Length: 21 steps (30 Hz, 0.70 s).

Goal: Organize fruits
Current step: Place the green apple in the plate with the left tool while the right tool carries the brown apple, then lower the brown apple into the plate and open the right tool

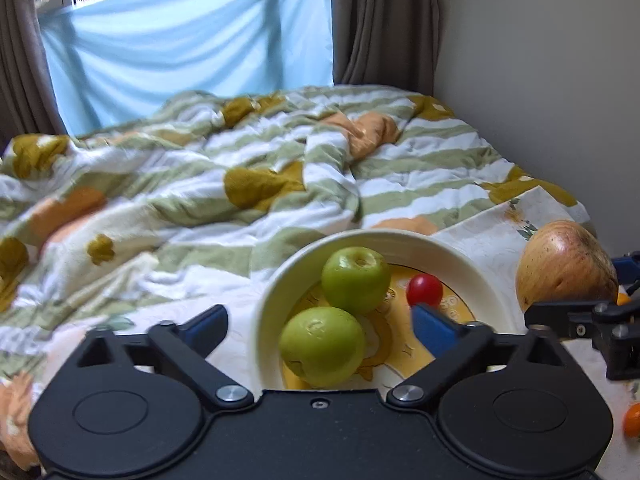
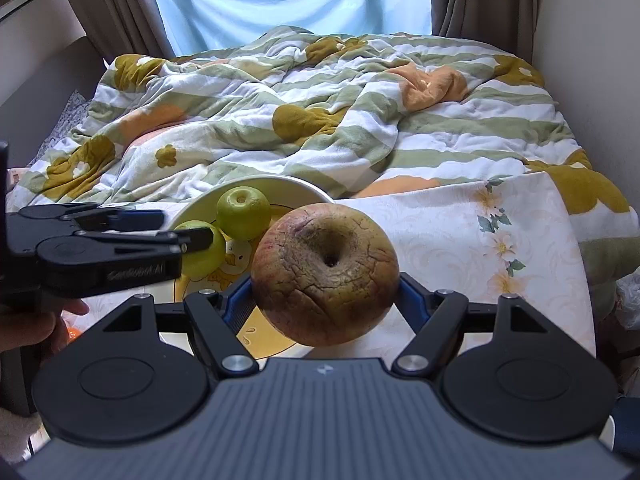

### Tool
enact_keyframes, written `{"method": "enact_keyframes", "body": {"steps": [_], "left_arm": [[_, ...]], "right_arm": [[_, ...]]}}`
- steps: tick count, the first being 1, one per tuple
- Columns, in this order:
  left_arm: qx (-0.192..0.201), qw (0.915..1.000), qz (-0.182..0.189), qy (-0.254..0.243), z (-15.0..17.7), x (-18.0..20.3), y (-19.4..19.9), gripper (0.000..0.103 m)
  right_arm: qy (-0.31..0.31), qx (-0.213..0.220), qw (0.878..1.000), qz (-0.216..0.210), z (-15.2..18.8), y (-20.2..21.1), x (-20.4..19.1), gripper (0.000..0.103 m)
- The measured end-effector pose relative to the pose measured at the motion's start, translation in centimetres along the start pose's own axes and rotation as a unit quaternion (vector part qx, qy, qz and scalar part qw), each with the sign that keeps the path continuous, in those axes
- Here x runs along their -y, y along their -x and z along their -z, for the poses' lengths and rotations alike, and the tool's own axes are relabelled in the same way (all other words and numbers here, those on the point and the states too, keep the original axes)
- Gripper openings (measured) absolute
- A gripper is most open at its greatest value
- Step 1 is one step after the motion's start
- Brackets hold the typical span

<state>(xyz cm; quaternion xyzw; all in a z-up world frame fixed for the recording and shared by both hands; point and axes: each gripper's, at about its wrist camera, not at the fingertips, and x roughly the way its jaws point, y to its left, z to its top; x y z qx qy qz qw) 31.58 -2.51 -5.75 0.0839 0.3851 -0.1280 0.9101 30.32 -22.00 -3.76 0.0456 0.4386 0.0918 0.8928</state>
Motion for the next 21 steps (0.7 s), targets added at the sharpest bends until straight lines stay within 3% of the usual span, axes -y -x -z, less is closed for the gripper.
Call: {"method": "enact_keyframes", "body": {"steps": [10,21], "left_arm": [[-0.009,0.9995,-0.005,0.029,1.7,-1.4,2.9,0.101],[-0.014,0.9981,-0.027,0.054,4.3,-1.6,5.5,0.101]], "right_arm": [[0.023,-0.007,1.0,-0.003,-1.0,-0.4,-0.7,0.089],[0.087,-0.037,0.995,-0.033,-0.3,-5.2,-2.8,0.089]]}}
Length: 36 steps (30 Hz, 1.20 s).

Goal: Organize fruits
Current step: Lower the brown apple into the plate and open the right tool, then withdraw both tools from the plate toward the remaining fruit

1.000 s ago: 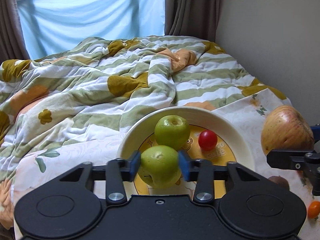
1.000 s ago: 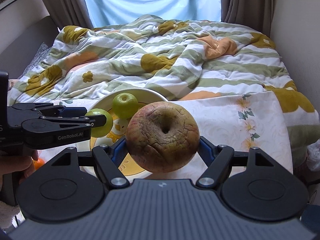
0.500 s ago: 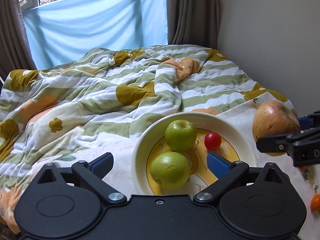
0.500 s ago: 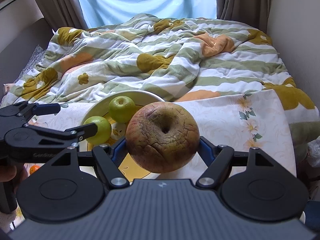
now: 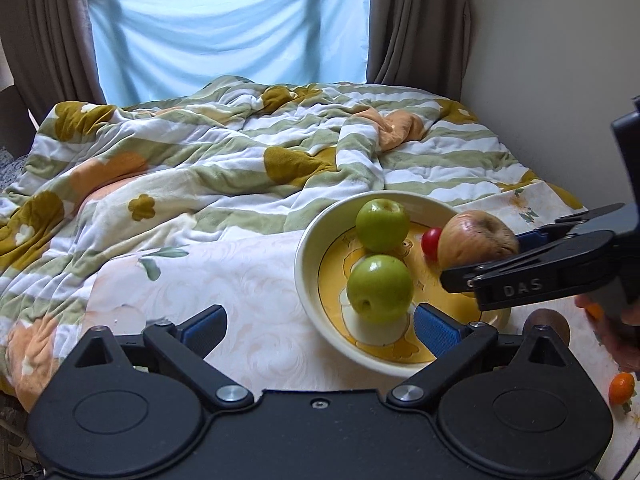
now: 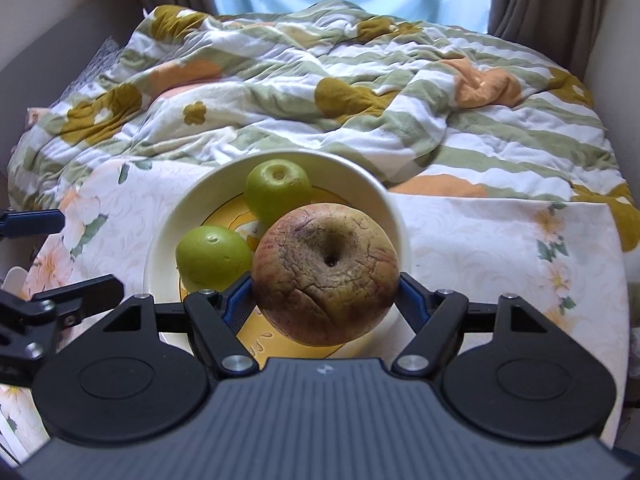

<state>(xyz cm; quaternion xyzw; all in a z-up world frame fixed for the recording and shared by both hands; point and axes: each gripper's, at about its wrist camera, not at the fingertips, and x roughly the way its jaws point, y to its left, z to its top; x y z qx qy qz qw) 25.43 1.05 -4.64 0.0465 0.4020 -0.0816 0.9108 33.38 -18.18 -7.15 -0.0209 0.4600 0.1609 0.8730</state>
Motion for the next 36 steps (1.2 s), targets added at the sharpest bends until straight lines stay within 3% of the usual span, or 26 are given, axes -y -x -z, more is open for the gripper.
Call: {"method": "enact_keyframes", "body": {"steps": [9,11,15,36], "left_arm": [[-0.001,0.9998,-0.009,0.017,1.2,0.1,1.1,0.101],[-0.002,0.9998,-0.011,0.017,1.4,0.2,1.3,0.101],[0.002,0.9996,-0.016,0.022,1.8,0.6,2.2,0.101],[0.053,0.9966,-0.042,0.046,3.6,4.5,10.5,0.101]], "right_arm": [[0.025,-0.002,1.0,-0.01,0.5,-1.6,-0.7,0.09],[0.034,0.01,0.999,-0.012,0.3,-1.2,-0.9,0.1],[0.058,0.034,0.998,0.009,0.2,0.3,-1.5,0.103],[0.031,0.083,0.996,-0.002,4.2,11.5,-0.2,0.103]]}}
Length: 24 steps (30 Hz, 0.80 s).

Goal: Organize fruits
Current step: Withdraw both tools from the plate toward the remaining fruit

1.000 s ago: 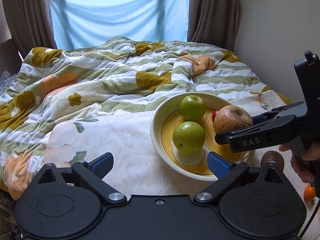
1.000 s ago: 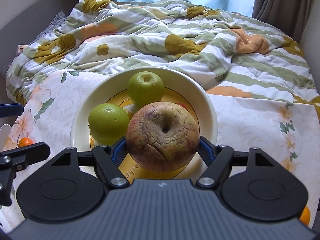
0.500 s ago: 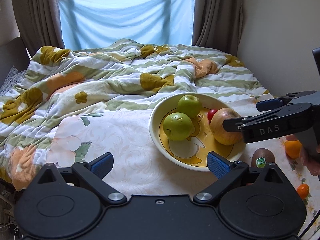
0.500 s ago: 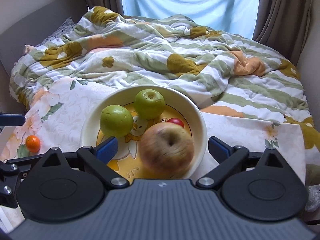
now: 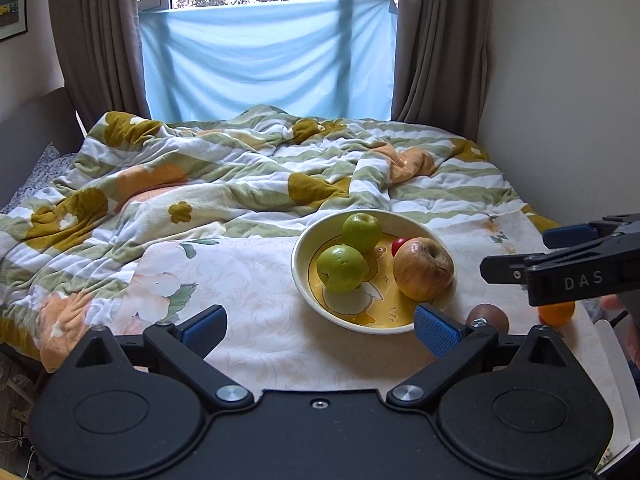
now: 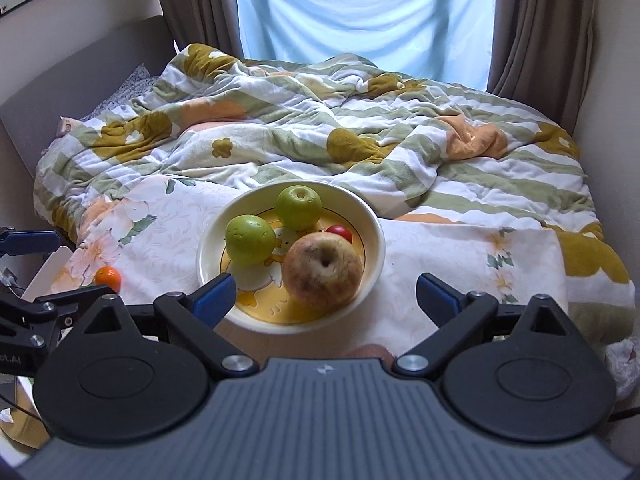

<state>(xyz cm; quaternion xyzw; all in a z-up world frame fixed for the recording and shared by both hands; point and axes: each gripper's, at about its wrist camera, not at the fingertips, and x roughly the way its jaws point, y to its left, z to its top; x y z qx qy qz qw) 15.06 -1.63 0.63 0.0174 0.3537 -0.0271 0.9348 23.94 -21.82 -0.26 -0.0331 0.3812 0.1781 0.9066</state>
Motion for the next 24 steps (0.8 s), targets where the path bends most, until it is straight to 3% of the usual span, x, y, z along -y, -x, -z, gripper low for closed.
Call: {"method": "enact_keyframes", "body": {"steps": [13,24], "left_arm": [[0.023,0.9996,-0.016,0.006,2.6,3.2,5.0,0.101],[-0.002,0.9999,-0.014,0.002,5.6,6.0,4.0,0.101]], "right_arm": [[-0.022,0.014,1.0,0.013,4.4,7.8,1.1,0.103],[-0.043,0.007,0.999,0.025,8.4,10.1,4.6,0.103]]}}
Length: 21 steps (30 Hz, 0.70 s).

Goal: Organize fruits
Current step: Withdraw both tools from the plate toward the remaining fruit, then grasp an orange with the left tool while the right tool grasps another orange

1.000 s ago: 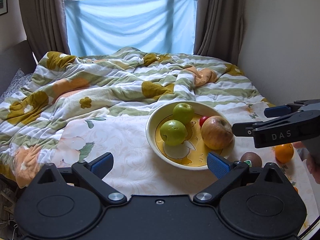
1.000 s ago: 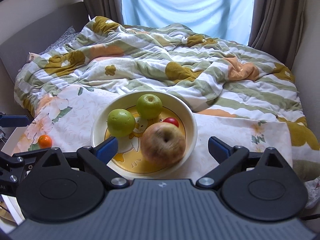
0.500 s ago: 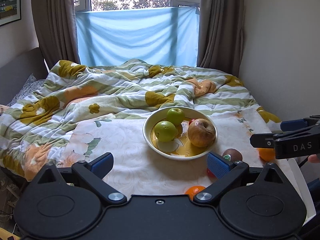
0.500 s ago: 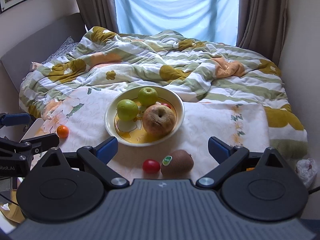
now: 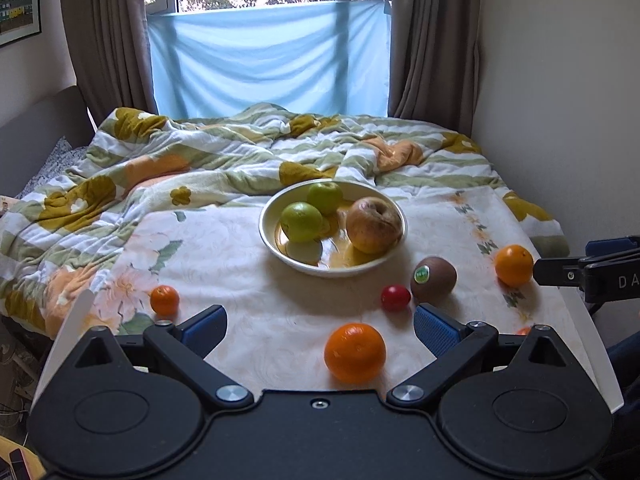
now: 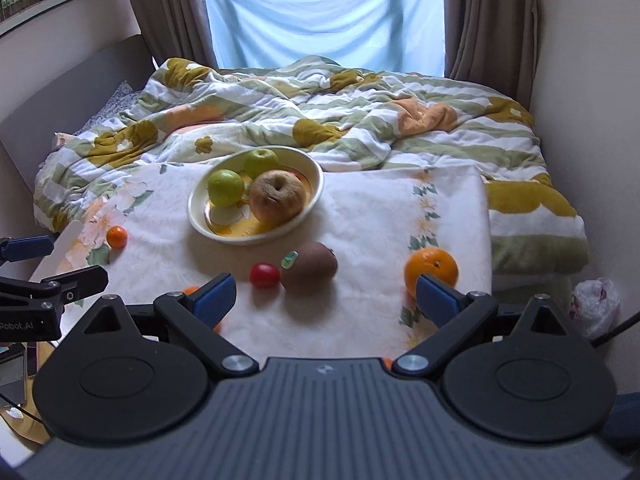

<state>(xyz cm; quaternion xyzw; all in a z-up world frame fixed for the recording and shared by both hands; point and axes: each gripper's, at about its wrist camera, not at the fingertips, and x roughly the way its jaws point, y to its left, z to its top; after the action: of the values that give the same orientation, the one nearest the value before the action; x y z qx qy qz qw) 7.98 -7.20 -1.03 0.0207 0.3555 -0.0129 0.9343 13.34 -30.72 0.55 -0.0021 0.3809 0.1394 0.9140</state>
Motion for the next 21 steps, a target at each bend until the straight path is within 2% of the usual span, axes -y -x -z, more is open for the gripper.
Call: {"method": "enact_keyframes", "body": {"steps": [16,20,21], "left_arm": [[-0.037,0.9993,-0.008,-0.002,3.4,2.8,-8.3,0.101],[-0.052,0.9986,-0.009,0.0,3.9,3.1,-10.0,0.098],[-0.054,0.9985,-0.009,0.002,4.0,3.0,-10.3,0.095]], "right_arm": [[0.023,-0.019,0.999,0.041,2.8,-8.7,5.9,0.103],[0.03,-0.024,0.998,0.046,2.8,-10.7,6.8,0.103],[0.03,-0.025,0.998,0.047,2.8,-11.1,7.0,0.103]]}}
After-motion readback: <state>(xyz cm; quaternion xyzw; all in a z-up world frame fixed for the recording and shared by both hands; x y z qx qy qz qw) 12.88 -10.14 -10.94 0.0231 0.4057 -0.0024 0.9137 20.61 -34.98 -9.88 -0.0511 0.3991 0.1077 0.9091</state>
